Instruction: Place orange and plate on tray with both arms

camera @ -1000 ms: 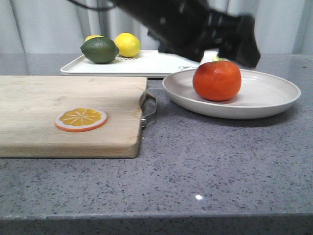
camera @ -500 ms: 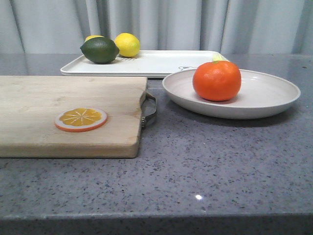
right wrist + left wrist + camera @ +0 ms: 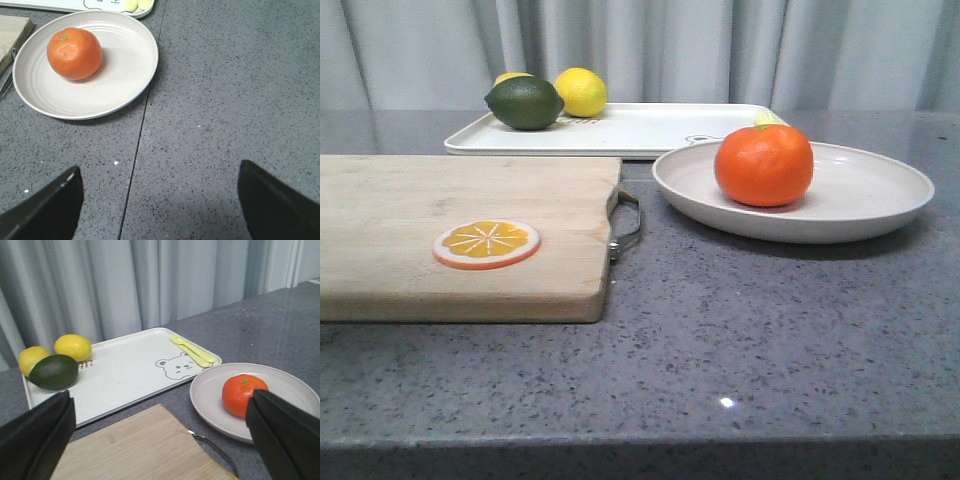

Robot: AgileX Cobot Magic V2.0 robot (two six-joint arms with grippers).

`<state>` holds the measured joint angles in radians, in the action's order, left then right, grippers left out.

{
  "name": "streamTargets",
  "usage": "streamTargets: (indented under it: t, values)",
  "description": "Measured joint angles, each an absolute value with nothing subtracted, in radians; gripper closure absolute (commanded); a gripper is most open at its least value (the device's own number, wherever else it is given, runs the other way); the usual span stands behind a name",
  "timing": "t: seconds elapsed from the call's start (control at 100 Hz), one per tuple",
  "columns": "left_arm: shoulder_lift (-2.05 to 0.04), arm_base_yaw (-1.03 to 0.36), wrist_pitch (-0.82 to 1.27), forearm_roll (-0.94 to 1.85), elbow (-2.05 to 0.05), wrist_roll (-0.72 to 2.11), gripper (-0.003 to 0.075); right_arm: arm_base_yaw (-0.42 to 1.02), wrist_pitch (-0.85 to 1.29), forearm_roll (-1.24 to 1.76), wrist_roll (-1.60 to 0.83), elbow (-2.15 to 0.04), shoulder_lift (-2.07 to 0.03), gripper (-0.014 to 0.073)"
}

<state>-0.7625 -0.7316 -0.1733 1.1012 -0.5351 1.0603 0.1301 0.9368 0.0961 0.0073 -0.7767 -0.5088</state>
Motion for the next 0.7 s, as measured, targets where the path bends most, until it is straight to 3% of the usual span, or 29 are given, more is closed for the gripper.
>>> streamTargets:
  t: [0.28, 0.7]
  values:
    - [-0.630, -0.732, -0.218, 1.105, -0.380, 1.060, 0.0069, 0.130, 0.937, 0.094, 0.007, -0.777, -0.509, -0.0030]
    - [-0.630, -0.732, -0.224, 1.105, -0.365, 1.060, 0.0069, 0.130, 0.872, 0.164, 0.007, -0.777, -0.530, -0.0030]
